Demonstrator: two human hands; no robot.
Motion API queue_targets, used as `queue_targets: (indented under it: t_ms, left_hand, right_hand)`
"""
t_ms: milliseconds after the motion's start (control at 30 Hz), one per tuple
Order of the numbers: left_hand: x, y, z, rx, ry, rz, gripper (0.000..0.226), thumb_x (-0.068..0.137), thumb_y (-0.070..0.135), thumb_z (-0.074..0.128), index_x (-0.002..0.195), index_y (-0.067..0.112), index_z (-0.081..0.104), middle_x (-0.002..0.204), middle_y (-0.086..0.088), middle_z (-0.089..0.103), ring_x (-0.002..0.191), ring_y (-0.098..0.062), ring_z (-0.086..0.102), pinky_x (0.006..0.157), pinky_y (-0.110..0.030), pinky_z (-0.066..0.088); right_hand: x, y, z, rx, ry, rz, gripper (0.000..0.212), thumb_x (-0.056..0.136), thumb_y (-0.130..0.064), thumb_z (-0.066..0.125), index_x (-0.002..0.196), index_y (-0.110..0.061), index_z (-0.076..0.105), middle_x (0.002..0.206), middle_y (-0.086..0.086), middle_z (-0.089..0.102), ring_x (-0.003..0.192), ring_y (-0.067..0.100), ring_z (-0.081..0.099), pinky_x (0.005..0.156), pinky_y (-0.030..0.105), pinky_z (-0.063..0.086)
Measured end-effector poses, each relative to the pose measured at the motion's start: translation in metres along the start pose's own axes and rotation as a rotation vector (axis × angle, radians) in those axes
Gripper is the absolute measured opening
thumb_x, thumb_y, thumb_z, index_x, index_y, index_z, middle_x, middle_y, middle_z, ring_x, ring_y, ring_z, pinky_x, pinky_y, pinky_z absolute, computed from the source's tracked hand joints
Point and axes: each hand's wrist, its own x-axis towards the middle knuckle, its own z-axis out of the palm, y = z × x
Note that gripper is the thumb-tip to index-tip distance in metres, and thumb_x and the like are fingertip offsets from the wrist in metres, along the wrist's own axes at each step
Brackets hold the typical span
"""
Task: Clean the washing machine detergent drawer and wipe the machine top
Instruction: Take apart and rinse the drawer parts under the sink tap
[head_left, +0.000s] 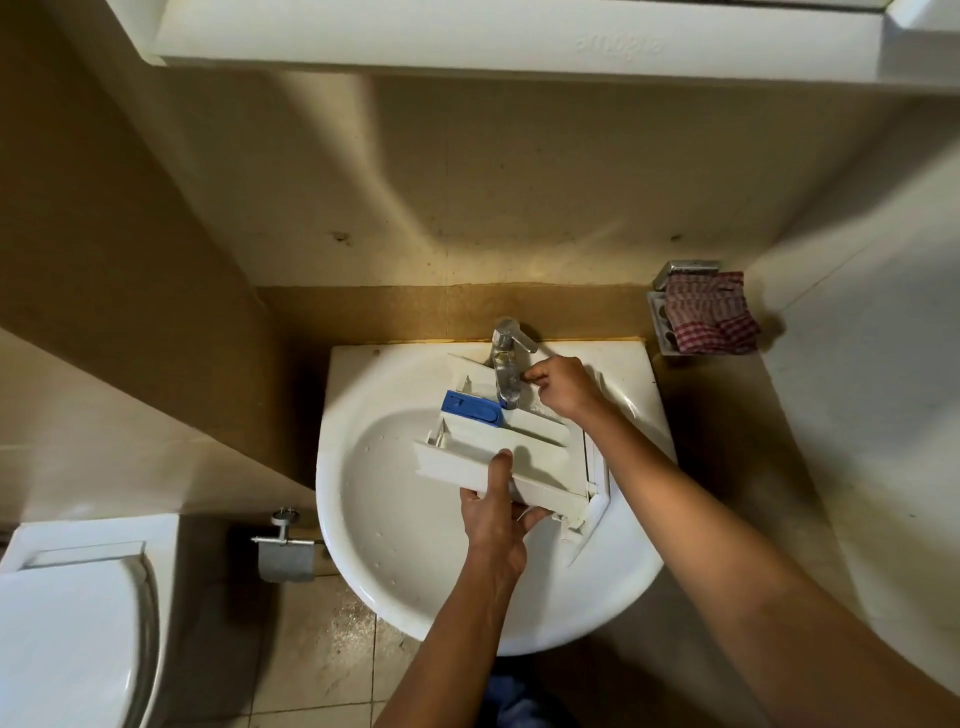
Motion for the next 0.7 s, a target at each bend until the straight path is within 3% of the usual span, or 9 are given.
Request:
queue_targets:
  t_ms: [233,333,500,700]
  left_hand:
    - [0.001,0.016,0.003,-0.013,0.030,-0.026,0.057,0.086,0.035,0.069,0.127,0.002,0.048,0.107,-0.019,0.064,0.084,-0.037,0.070,0.061,-0.049,0.060]
    - [-0.001,0.017,0.003,-0.008,0.027,-0.037,0.057,0.085,0.036,0.070,0.126,0.002,0.048,0.102,-0.017,0.061,0.080,-0.035,0.069,0.063,-0.051,0.060]
    - [0.000,0.016,0.002,-0.033,0.008,-0.044,0.062,0.084,0.034,0.070,0.130,0.000,0.047,0.105,-0.019,0.062,0.087,-0.036,0.069,0.064,-0.053,0.059]
    - [0.004,0.018,-0.003,-0.022,-0.002,-0.031,0.054,0.086,0.034,0.069,0.120,-0.003,0.050,0.104,-0.020,0.064,0.087,-0.037,0.069,0.060,-0.048,0.060]
  right_hand:
    - [-0.004,-0.016,-0.007,-0.304,-0.110,-0.068,0.049,0.086,0.005,0.048,0.127,-0.018,0.061,0.127,0.011,0.060,0.115,0.029,0.057,0.082,0.027,0.044]
    - [-0.002,-0.020,-0.008,-0.335,-0.123,-0.071,0.036,0.088,-0.001,0.049,0.116,-0.015,0.066,0.121,0.011,0.062,0.111,0.028,0.058,0.074,0.025,0.039]
    - [-0.004,-0.022,-0.011,-0.341,-0.116,-0.069,0.036,0.088,-0.002,0.049,0.117,-0.015,0.067,0.120,0.010,0.063,0.110,0.027,0.058,0.072,0.024,0.035]
    - [-0.004,-0.024,-0.007,-0.312,-0.113,-0.052,0.027,0.089,-0.003,0.052,0.109,-0.012,0.067,0.115,0.012,0.064,0.107,0.028,0.059,0.071,0.025,0.034]
